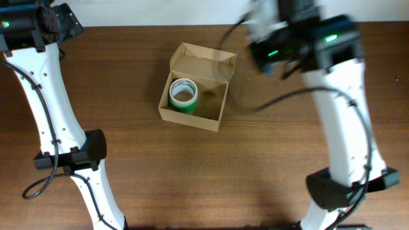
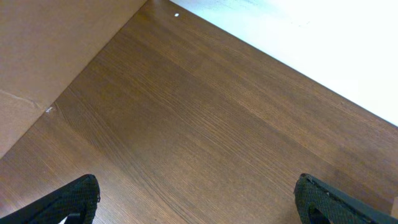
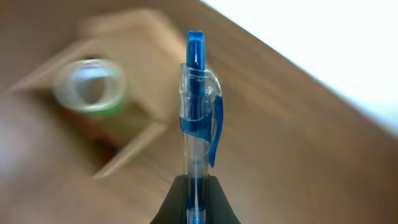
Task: Pack container
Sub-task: 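Carry the blue pen with the right gripper over the box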
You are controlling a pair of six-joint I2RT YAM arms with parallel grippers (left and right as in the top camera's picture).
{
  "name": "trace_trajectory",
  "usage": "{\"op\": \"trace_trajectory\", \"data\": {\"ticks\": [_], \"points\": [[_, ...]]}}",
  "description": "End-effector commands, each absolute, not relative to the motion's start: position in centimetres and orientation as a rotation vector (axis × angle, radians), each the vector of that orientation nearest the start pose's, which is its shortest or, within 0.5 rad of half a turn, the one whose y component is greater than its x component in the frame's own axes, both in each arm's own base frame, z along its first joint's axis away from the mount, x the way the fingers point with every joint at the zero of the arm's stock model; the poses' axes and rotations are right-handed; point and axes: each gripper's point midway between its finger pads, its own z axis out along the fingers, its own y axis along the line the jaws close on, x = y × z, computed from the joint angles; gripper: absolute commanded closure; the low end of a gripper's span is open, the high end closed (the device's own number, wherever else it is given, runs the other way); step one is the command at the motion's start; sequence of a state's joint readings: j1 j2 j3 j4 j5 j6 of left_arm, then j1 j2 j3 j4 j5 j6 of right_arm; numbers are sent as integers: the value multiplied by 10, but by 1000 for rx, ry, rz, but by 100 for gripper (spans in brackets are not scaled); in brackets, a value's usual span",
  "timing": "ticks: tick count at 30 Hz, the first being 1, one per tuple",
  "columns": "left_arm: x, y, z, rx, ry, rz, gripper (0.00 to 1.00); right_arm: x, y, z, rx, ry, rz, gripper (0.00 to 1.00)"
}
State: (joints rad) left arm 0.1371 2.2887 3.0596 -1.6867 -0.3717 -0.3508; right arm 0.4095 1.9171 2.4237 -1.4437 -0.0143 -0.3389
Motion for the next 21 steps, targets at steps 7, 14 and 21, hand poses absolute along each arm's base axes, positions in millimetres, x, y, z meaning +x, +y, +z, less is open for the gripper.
{"op": "trace_trajectory", "data": {"ticks": [7, 14, 21], "points": [[453, 129, 346, -735, 2310, 381, 0, 357, 309, 248, -1786, 2042, 55, 96], [453, 129, 346, -735, 2310, 381, 0, 368, 324, 181, -1973, 2056, -31, 96], [453, 129, 346, -735, 2310, 381, 0, 391, 314, 150, -1957, 2123, -58, 96]]}}
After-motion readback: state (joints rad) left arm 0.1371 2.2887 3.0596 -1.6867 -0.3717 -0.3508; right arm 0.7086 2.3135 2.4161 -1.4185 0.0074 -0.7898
